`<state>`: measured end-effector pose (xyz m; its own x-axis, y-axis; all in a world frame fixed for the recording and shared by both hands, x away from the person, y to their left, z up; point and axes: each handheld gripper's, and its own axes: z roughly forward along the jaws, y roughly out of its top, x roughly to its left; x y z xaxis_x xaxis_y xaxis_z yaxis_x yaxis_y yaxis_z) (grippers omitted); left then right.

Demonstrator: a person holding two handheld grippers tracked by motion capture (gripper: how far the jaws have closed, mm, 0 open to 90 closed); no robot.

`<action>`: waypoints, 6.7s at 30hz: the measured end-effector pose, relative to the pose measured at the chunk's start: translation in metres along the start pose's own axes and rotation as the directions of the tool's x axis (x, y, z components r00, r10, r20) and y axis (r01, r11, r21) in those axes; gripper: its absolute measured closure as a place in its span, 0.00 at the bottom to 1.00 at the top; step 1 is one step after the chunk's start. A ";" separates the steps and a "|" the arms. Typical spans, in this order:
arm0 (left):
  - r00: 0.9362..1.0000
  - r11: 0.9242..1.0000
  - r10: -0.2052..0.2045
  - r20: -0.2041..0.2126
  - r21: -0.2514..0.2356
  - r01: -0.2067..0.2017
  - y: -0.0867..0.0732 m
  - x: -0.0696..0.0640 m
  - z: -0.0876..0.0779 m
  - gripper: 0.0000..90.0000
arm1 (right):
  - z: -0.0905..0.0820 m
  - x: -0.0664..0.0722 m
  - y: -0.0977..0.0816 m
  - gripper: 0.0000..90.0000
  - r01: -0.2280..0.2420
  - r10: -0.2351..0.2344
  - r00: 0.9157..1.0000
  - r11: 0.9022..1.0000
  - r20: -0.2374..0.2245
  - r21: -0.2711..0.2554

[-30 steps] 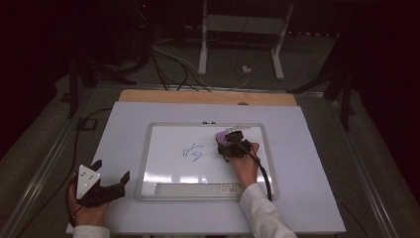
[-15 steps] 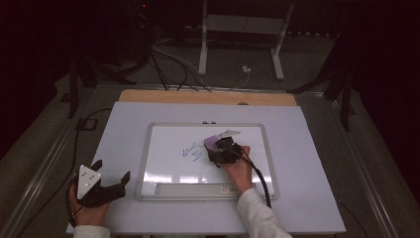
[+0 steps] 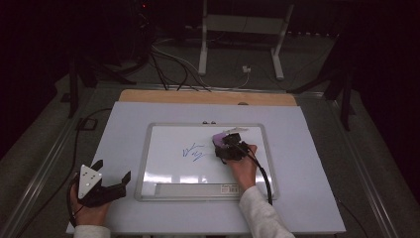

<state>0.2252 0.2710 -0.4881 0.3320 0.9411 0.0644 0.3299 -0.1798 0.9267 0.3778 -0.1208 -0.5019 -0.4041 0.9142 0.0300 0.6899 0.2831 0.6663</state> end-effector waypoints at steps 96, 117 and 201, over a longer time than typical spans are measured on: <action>0.975 0.873 0.163 0.150 0.438 -0.214 0.073 -0.147 0.184 0.47 | -0.109 -0.106 -0.067 0.22 -0.047 0.037 0.998 0.983 -0.055 -0.179; 0.943 0.850 0.201 0.265 0.431 -0.302 0.081 -0.179 0.194 0.46 | -0.114 -0.104 -0.065 0.23 -0.029 0.020 0.999 0.979 -0.050 -0.200; 0.992 0.994 0.010 0.129 0.110 -0.024 0.056 -0.059 0.050 0.01 | -0.090 -0.060 -0.048 0.17 0.141 -0.162 0.981 0.973 -0.103 -0.184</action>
<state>0.2681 0.1914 -0.4582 0.4467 0.8943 0.0249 0.4168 -0.2326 0.8787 0.3147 -0.2155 -0.4683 -0.5705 0.8213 -0.0016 0.5031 0.3510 0.7897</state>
